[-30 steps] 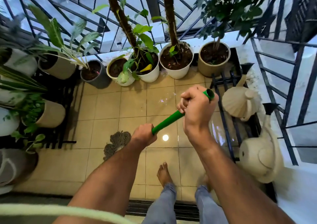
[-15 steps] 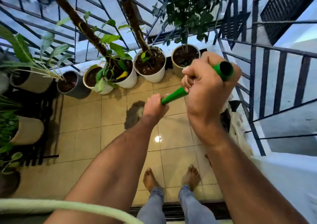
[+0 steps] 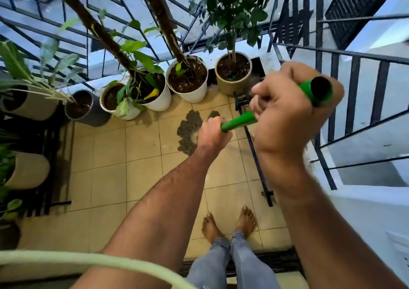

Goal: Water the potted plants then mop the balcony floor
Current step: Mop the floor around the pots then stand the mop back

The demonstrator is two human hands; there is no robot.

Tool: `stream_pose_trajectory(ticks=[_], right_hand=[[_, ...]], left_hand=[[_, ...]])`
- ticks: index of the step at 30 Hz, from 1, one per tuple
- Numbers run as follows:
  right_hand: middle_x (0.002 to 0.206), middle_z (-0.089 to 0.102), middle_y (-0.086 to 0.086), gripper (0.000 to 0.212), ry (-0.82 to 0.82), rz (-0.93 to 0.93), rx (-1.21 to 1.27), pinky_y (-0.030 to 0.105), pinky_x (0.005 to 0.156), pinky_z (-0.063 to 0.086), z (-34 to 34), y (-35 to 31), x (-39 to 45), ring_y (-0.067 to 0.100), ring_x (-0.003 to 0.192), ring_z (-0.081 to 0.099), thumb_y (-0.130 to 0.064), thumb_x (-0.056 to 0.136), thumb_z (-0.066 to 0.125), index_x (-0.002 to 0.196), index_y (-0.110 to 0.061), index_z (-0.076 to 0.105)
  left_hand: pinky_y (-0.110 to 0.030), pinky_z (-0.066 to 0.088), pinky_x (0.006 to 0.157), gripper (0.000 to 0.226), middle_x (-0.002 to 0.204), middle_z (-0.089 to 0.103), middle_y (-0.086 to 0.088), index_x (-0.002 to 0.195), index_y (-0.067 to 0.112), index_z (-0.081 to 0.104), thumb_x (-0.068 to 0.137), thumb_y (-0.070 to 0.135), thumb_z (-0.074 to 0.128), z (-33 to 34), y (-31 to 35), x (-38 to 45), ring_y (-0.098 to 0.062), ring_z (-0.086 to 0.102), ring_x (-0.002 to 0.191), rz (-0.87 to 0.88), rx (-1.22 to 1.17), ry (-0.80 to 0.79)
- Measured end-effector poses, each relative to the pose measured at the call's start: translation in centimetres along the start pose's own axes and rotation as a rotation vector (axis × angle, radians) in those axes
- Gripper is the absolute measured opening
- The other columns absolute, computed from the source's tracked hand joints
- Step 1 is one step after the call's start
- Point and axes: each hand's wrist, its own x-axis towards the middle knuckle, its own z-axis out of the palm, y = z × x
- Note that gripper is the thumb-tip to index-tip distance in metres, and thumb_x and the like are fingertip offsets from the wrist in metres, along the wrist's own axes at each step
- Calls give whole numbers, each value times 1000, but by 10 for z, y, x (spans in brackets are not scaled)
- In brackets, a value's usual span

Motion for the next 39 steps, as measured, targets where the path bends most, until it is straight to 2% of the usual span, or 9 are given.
stream_pose_trajectory(ticks=[2, 8, 12, 16, 19, 21, 27, 35, 39], right_hand=[[39, 26, 0, 43, 2, 103, 27, 37, 46, 26, 3, -7, 4, 28, 39, 24, 6, 62, 57, 38, -25, 41], [39, 27, 0, 35, 29, 232, 44, 34, 50, 27, 30, 0, -19, 22, 45, 25, 0, 60, 57, 37, -20, 41], [41, 25, -2, 32, 44, 353, 59, 39, 48, 23, 44, 23, -46, 21, 48, 22, -1, 59, 57, 36, -16, 41], [38, 29, -2, 31, 72, 484, 42, 36, 52, 26, 43, 50, -67, 17, 46, 27, -3, 59, 56, 34, -15, 42], [40, 30, 1, 32, 103, 581, 31, 32, 48, 27, 35, 67, -80, 15, 42, 29, -3, 60, 55, 35, -16, 42], [43, 30, 1, 33, 109, 635, 24, 26, 45, 27, 30, 74, -84, 14, 38, 29, -3, 61, 55, 36, -19, 41], [46, 31, 2, 29, 92, 667, 20, 24, 47, 29, 15, 71, -66, 15, 39, 30, -5, 61, 56, 40, -20, 42], [43, 30, 0, 36, 58, 499, 25, 31, 46, 24, -4, 33, 0, 16, 41, 25, 0, 64, 56, 38, -19, 41], [44, 29, -1, 35, 86, 389, 72, 36, 49, 21, -12, 14, 40, 17, 45, 25, 0, 63, 56, 37, -18, 41]], left_hand=[[-19, 28, 42, 33, 57, 47, 11, 57, 29, 39, 80, 20, 60, -6, -11, -10, -10, 48, 51, -39, -83, 21], [-27, 55, 44, 12, 68, 67, 3, 79, 25, 63, 86, 34, 62, -13, -68, -45, -16, 69, 60, -110, -60, -130], [-19, 46, 36, 14, 72, 66, 4, 87, 28, 61, 92, 40, 61, -13, -119, -73, -10, 65, 58, -177, -18, -172], [-20, 48, 40, 16, 77, 65, 2, 90, 27, 55, 96, 41, 62, -4, -159, -101, -11, 67, 61, -238, -8, -249], [-20, 47, 42, 16, 77, 65, 4, 92, 23, 61, 94, 39, 64, 6, -183, -121, -9, 64, 64, -282, 32, -296], [-27, 55, 53, 19, 78, 63, 4, 96, 22, 62, 93, 41, 62, 14, -192, -129, -11, 64, 68, -280, 111, -320], [-34, 61, 66, 25, 77, 61, 5, 101, 23, 62, 92, 47, 60, 30, -172, -129, -14, 64, 71, -237, 179, -328], [-27, 48, 54, 23, 73, 58, 4, 96, 22, 62, 94, 45, 57, 28, -94, -72, -17, 61, 67, -139, 164, -243], [-29, 54, 53, 16, 76, 64, 1, 87, 25, 58, 92, 40, 60, 25, -40, -34, -19, 66, 68, -139, 65, -180]])
